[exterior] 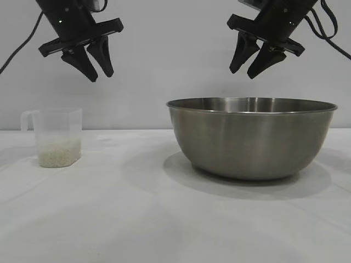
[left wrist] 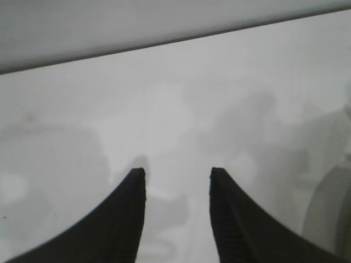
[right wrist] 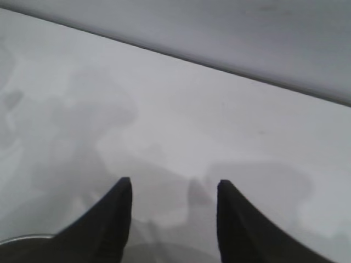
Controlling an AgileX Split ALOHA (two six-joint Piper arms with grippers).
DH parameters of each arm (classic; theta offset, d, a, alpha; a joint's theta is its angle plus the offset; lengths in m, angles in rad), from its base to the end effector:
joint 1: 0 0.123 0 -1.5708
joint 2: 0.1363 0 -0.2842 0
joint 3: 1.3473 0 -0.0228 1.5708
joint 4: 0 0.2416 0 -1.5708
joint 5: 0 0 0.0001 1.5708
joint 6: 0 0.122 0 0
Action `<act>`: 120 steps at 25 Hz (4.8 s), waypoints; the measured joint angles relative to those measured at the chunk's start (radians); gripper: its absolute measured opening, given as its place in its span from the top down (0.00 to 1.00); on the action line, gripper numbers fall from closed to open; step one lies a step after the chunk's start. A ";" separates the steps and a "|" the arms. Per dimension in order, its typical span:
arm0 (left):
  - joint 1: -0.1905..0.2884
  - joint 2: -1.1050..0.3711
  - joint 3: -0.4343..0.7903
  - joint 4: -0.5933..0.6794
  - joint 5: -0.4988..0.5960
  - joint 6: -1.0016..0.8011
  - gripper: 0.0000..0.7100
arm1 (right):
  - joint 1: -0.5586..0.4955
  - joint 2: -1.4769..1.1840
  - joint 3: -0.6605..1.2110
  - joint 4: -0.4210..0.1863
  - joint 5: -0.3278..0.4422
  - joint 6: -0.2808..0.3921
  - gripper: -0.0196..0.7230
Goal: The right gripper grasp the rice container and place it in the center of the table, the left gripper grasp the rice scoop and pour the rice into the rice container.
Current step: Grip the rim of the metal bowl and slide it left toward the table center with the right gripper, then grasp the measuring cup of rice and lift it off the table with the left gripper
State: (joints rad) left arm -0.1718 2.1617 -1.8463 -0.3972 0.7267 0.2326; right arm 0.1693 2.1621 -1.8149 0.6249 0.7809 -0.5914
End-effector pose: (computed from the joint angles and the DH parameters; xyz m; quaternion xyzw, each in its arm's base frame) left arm 0.4885 -0.1166 0.2094 0.0889 0.9354 -0.1605 0.3022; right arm 0.4786 0.1328 0.2055 -0.1979 0.9099 0.2079 0.2994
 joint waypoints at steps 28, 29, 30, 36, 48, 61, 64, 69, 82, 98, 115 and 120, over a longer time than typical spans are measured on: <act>0.000 0.000 0.000 -0.011 0.024 -0.002 0.67 | -0.045 -0.137 0.022 -0.370 0.449 0.345 0.57; 0.000 0.000 0.000 -0.011 0.024 -0.002 0.67 | -0.045 -0.145 0.036 -0.371 0.449 0.349 0.57; 0.000 0.000 0.000 -0.013 0.024 -0.002 0.67 | -0.043 -0.151 0.055 -0.371 0.449 0.351 0.57; 0.000 0.000 0.000 -0.020 0.024 -0.002 0.67 | -0.038 -0.152 0.181 -0.374 0.449 0.354 0.57; 0.000 0.000 0.000 -0.026 0.024 -0.002 0.67 | 0.004 -0.092 0.231 -0.381 0.415 0.354 0.97; 0.000 0.000 0.000 -0.026 0.024 -0.002 0.67 | 0.149 -0.077 0.231 -0.303 0.329 0.349 0.97; 0.000 0.000 0.000 -0.029 0.025 -0.002 0.67 | 0.151 -0.077 0.231 -0.292 0.327 0.348 0.97; 0.000 0.000 0.000 -0.029 0.027 -0.002 0.67 | 0.159 -0.090 0.237 -0.294 0.312 0.348 0.81; 0.000 -0.019 0.000 -0.029 0.018 -0.002 0.67 | 0.178 -0.552 0.671 -0.325 -0.119 0.289 0.61; 0.000 -0.044 0.000 -0.029 0.014 0.000 0.67 | 0.167 -1.347 1.281 -0.343 -0.283 0.295 0.61; 0.000 -0.058 0.000 -0.029 0.002 0.000 0.67 | -0.012 -1.799 1.296 -0.347 0.307 0.297 0.61; 0.000 -0.069 0.000 -0.029 -0.002 0.000 0.67 | -0.016 -1.888 1.321 -0.419 0.344 0.387 0.61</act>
State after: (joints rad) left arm -0.1718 2.0932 -1.8463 -0.4257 0.7249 0.2328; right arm 0.1531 0.2742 -0.4938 0.2060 1.1247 -0.2046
